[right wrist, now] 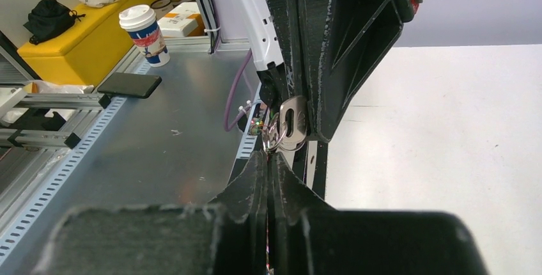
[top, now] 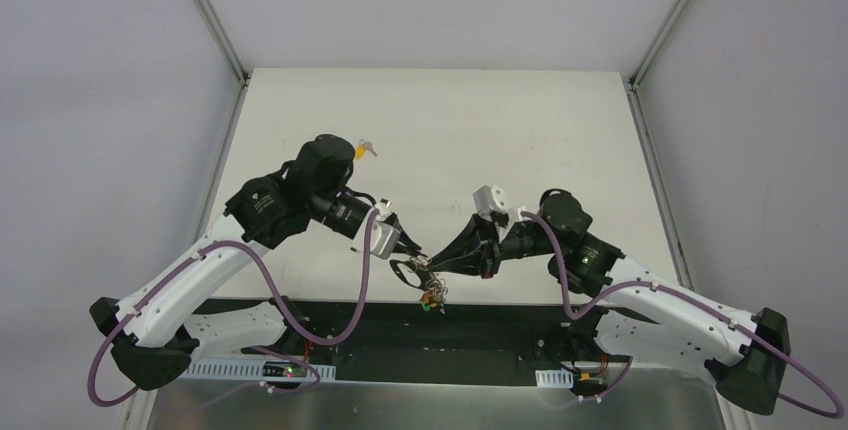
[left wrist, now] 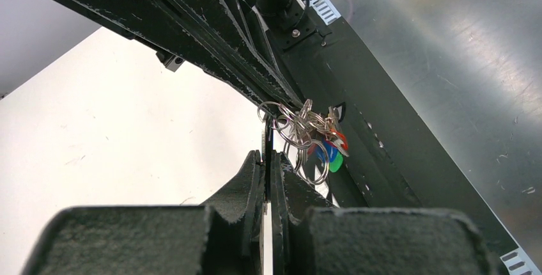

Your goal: Remove the keys from the keyring

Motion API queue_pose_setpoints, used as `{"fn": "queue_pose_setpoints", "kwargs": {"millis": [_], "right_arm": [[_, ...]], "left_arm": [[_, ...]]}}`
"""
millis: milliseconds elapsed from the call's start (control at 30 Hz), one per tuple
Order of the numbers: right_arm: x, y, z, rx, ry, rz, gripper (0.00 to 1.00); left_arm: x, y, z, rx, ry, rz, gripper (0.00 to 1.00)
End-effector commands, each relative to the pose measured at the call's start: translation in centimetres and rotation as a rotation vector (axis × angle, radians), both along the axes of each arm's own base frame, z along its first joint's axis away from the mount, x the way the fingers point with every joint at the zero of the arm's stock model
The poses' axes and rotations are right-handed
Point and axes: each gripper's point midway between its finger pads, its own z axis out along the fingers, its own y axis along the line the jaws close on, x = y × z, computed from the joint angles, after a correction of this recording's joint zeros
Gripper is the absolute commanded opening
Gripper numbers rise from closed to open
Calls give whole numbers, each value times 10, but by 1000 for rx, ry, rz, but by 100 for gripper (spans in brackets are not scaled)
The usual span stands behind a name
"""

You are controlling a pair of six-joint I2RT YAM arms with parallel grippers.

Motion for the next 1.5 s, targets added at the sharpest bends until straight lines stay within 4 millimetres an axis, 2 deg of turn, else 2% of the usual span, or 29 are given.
{"fn": "queue_pose_setpoints", "kwargs": {"millis": [0,233,433,667,800,900,967,1000,1067,1133,1300,1467], "right_arm": [[1,-4,24,62,24,-32,0],[23,-7,18,42,181,-204,0],[56,-22,14,75,300,-452,0],[83,-29,4,59,422,-626,0],[95,-35,0,109,478,-701,0],[94,-33,-1,132,467,-681,3],[87,-29,-12,74,420,-639,28],[83,-26,-21,26,398,-620,37],[75,-24,-34,-55,349,-575,47],[70,-25,-41,-88,291,-541,50],[55,-24,-46,-76,88,-425,48],[53,-19,-47,-86,-36,-374,47]], "left_arm": [[-6,1,14,-57,-59,-38,0],[1,4,9,-41,-101,-1,0],[12,7,-2,-12,-143,53,0],[28,8,-23,41,-174,115,0],[32,6,-37,67,-165,123,0],[34,5,-43,73,-153,132,0],[35,4,-43,67,-153,138,0],[36,4,-43,65,-153,143,0],[36,3,-42,59,-153,146,0],[35,3,-42,56,-151,144,0],[32,4,-43,43,-154,137,0],[27,5,-42,26,-155,123,0]]}}
